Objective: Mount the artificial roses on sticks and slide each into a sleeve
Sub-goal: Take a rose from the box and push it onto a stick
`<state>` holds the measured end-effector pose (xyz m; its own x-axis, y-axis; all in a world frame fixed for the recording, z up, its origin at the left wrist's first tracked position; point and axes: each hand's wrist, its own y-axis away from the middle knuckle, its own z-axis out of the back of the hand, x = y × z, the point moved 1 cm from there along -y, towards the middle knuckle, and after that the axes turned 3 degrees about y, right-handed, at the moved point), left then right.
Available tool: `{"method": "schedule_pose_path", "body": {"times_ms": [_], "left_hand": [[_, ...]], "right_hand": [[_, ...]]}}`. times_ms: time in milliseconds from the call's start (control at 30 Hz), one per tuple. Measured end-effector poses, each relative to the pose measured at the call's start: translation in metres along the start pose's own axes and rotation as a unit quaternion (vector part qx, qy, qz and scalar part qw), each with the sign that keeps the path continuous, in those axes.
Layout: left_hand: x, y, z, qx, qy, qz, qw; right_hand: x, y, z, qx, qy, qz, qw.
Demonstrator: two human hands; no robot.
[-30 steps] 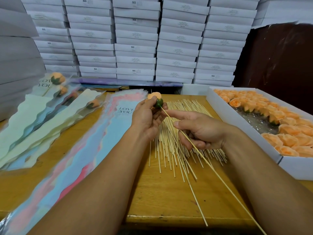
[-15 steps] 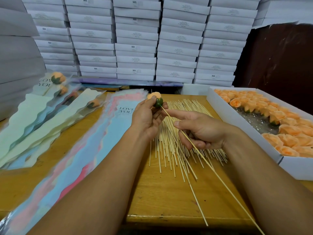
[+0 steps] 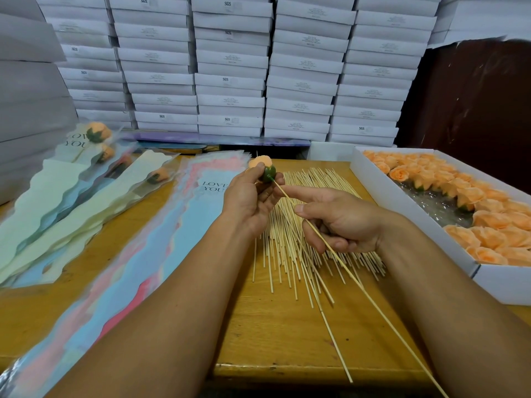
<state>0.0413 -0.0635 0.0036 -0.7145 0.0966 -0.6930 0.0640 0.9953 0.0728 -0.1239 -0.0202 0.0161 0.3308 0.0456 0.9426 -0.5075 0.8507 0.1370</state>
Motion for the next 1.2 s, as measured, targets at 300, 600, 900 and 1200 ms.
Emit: {"method": "schedule_pose_path", "body": {"times_ms": [300, 600, 900, 1200], "left_hand": [[0.0, 0.0, 0.0, -0.004, 0.012, 0.014, 1.0], [0.0, -0.001, 0.0, -0.012, 0.026, -0.008, 1.0], [-0.001, -0.001, -0.001, -0.004, 0.044, -0.007, 0.999], [-0.001, 0.0, -0.003, 0.005, 0.044, -0.015, 0.999]], "right_hand": [[-0.001, -0.001, 0.0, -0.007, -0.004, -0.001, 1.0], [0.005, 0.002, -0.004, -0.021, 0.011, -0.006, 1.0], [0.01, 0.006, -0.008, -0.029, 0.014, 0.009, 0.999], [0.009, 0.006, -0.008, -0.031, 0.008, 0.011, 0.999]]}}
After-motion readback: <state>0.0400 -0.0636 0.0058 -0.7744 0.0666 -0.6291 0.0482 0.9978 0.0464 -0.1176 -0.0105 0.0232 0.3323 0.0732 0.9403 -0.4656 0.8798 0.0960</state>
